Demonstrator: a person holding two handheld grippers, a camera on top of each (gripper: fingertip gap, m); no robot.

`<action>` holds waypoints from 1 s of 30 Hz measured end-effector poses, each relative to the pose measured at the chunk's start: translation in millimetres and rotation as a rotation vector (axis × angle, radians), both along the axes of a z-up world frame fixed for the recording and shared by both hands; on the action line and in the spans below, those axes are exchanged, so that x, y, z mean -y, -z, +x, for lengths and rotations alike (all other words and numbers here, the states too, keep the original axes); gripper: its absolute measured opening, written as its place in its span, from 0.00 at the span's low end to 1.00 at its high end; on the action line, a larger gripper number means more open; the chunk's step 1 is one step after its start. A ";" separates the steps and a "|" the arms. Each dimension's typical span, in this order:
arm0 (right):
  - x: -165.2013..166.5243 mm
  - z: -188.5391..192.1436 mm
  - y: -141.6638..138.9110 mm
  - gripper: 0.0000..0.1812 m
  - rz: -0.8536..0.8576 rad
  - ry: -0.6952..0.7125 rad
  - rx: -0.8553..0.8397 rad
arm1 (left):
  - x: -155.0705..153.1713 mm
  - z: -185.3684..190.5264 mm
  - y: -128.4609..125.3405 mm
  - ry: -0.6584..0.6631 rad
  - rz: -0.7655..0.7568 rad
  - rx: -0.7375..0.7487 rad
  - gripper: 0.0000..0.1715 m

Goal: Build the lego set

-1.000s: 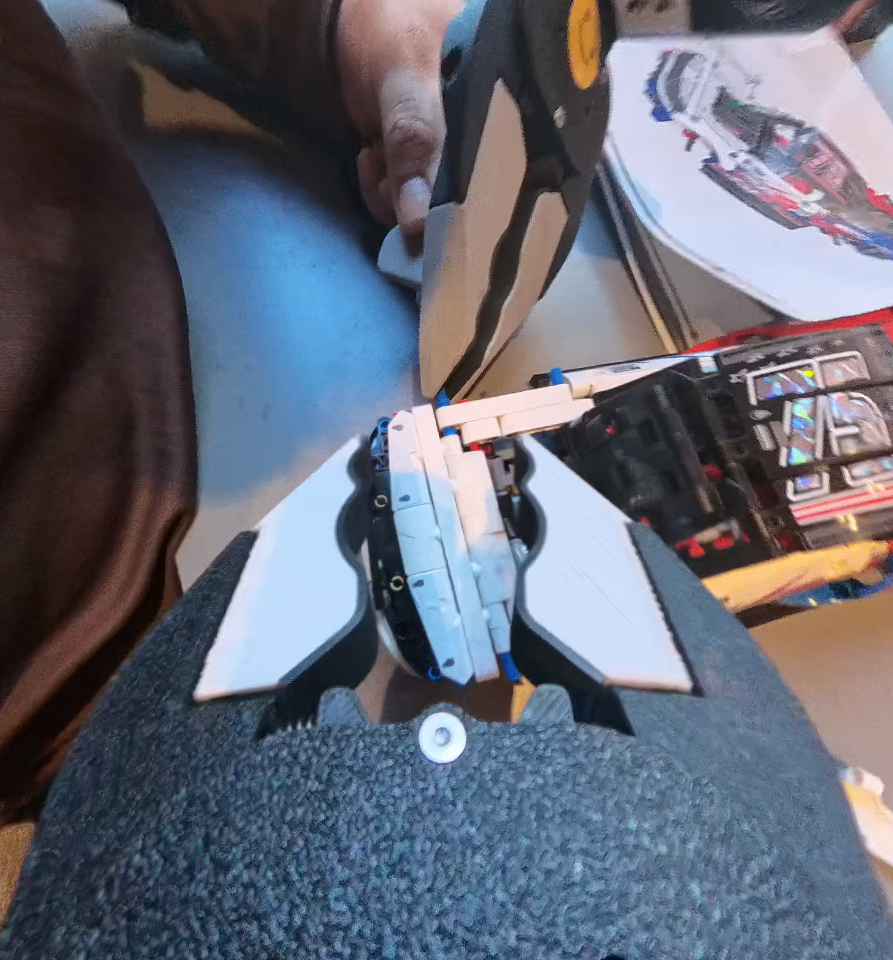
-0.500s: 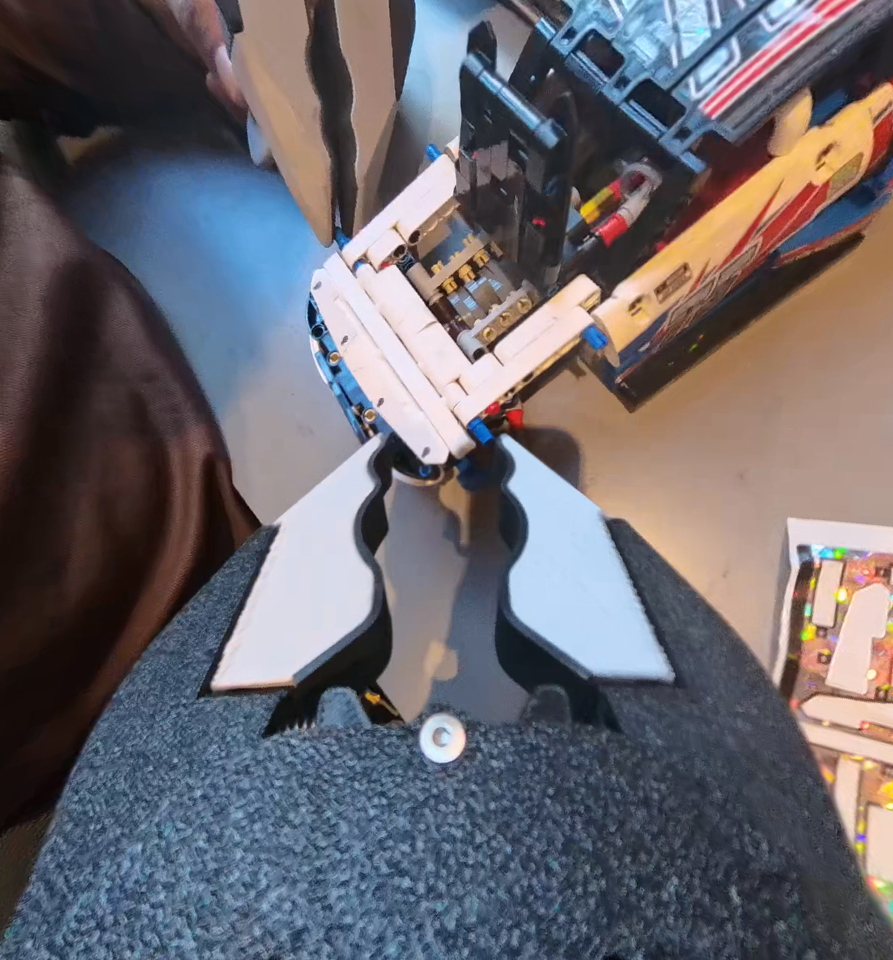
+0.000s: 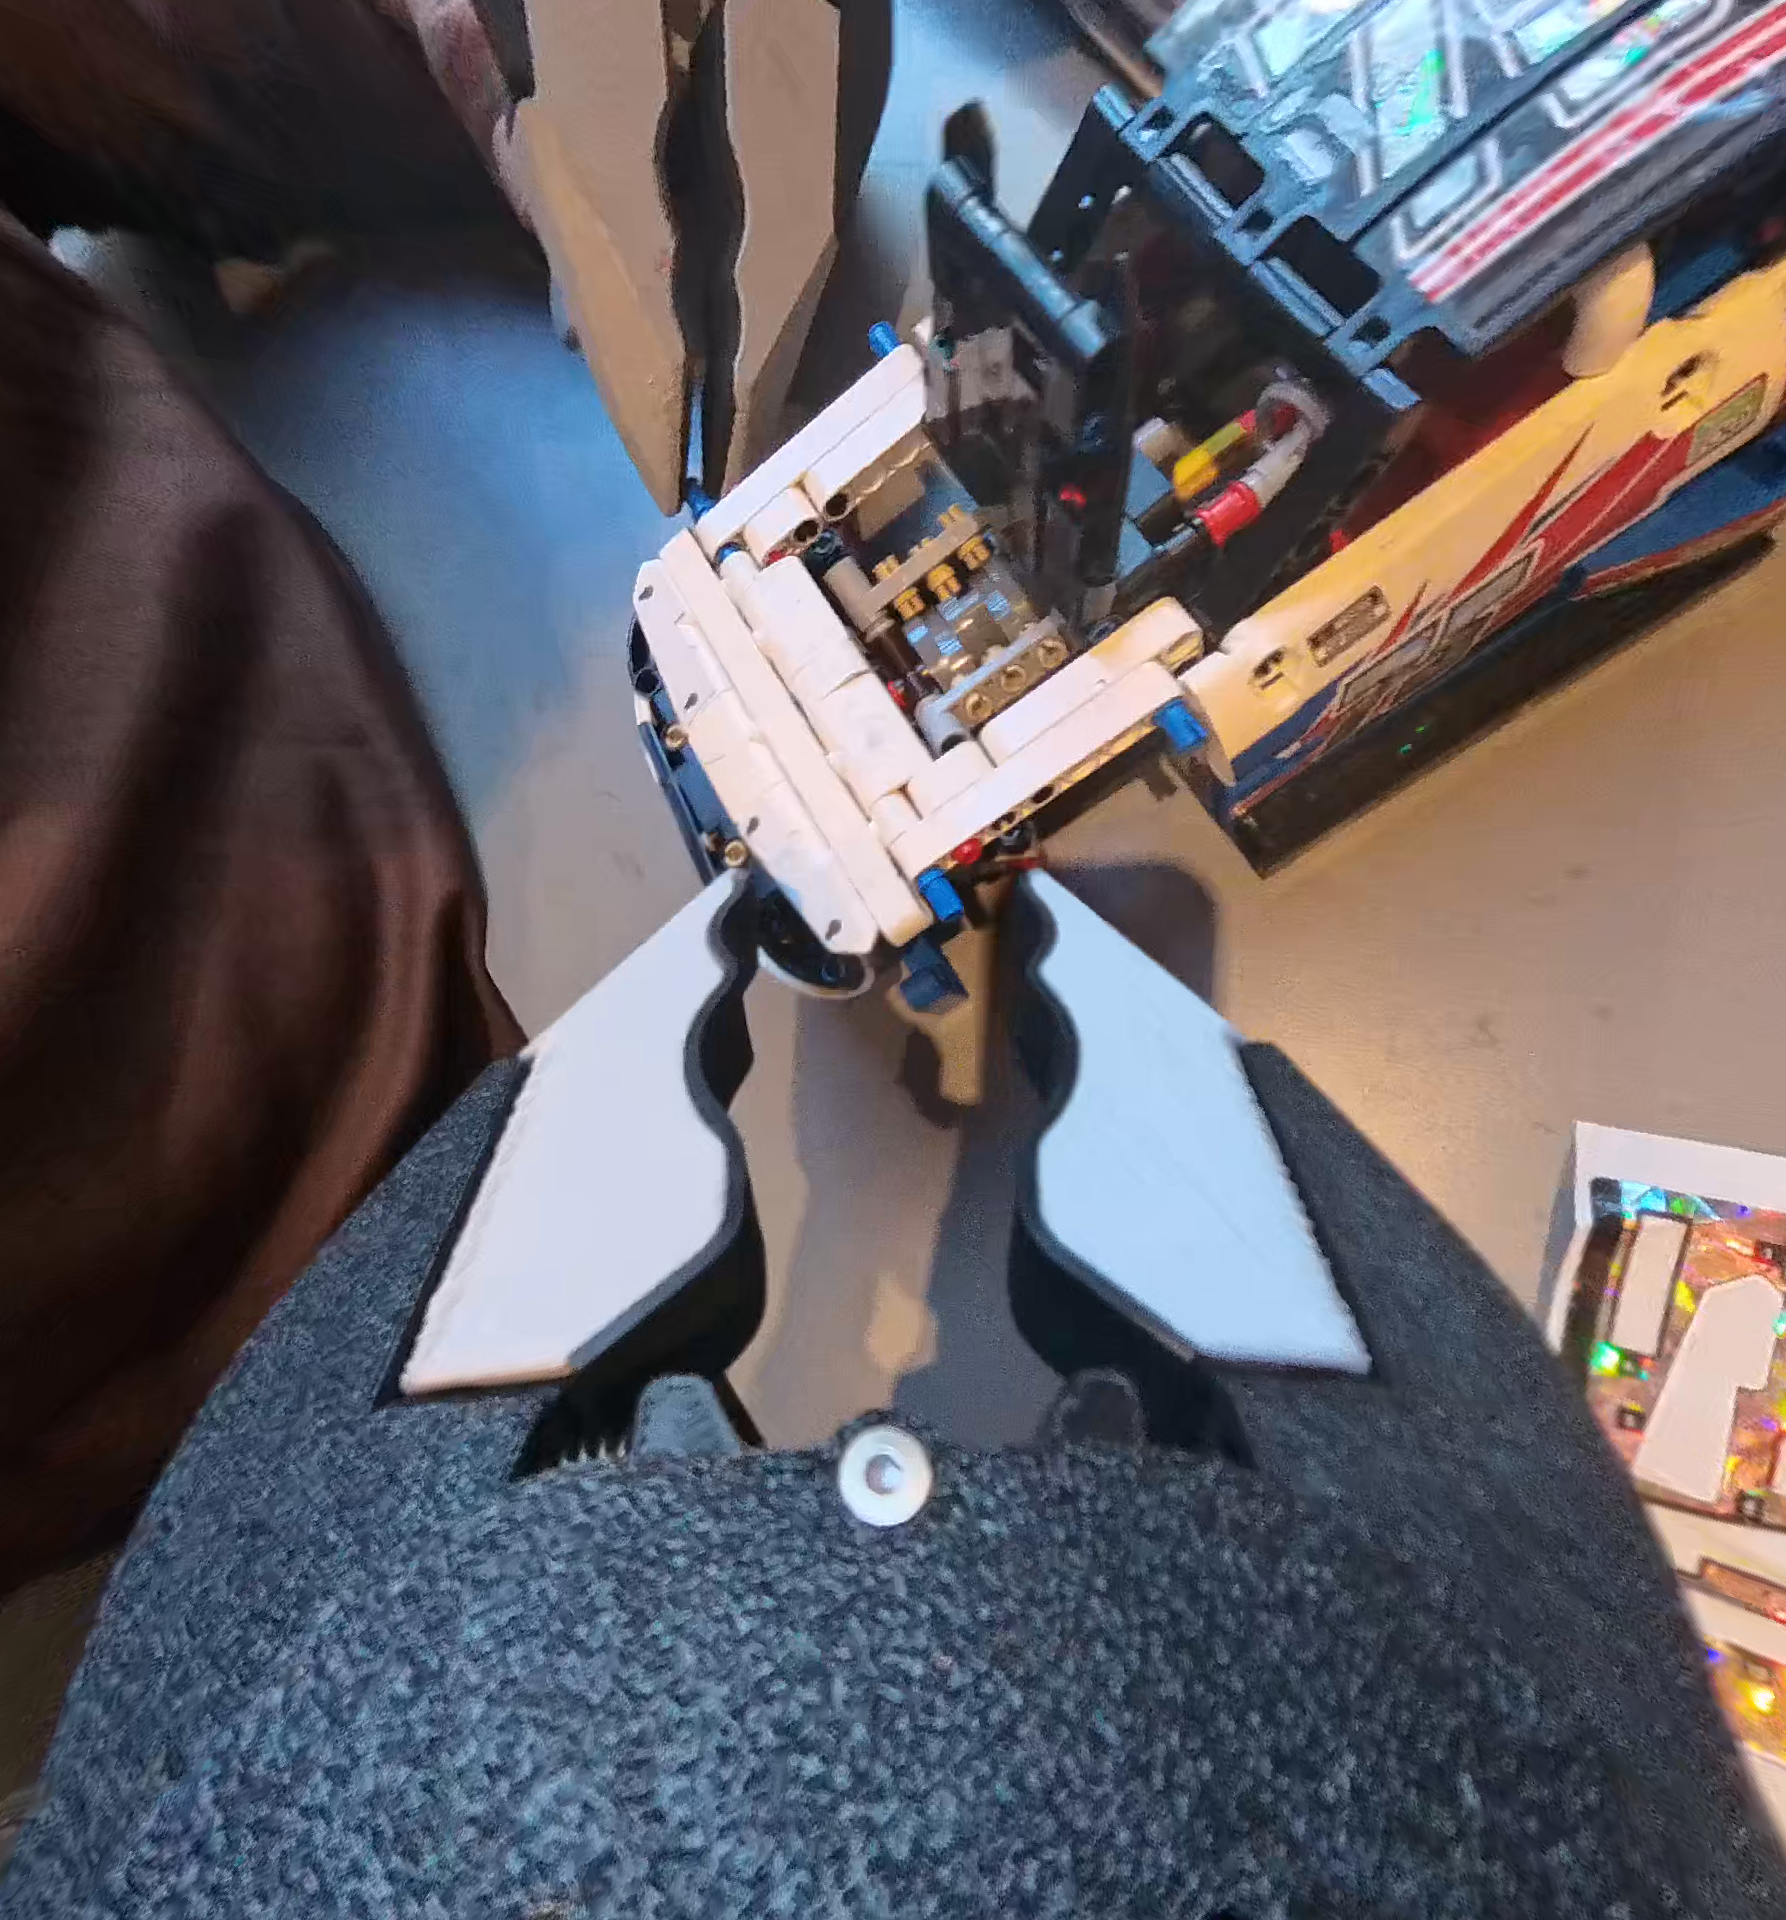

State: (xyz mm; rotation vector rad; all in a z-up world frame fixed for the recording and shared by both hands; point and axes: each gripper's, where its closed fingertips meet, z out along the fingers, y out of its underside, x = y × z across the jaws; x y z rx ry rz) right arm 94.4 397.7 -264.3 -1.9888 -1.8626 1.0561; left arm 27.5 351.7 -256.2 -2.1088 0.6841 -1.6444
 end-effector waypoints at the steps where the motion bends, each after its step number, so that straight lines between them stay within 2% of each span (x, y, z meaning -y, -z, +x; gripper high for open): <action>1: 1.3 1.4 0.7 0.27 0.014 -0.016 0.003 | 0.0 0.2 0.0 0.001 0.000 0.000 0.01; 6: 10.5 -1.1 8.9 0.25 0.014 -0.082 0.027 | -0.3 2.6 1.3 0.010 0.002 -0.009 0.01; 18: 9.5 -6.5 4.7 0.21 -0.148 0.013 -0.098 | -0.9 0.1 -2.6 0.006 -0.005 0.027 0.01; 30: 10.7 -7.8 6.7 0.21 -0.152 -0.020 -0.107 | -1.1 6.3 1.6 0.038 -0.002 -0.003 0.01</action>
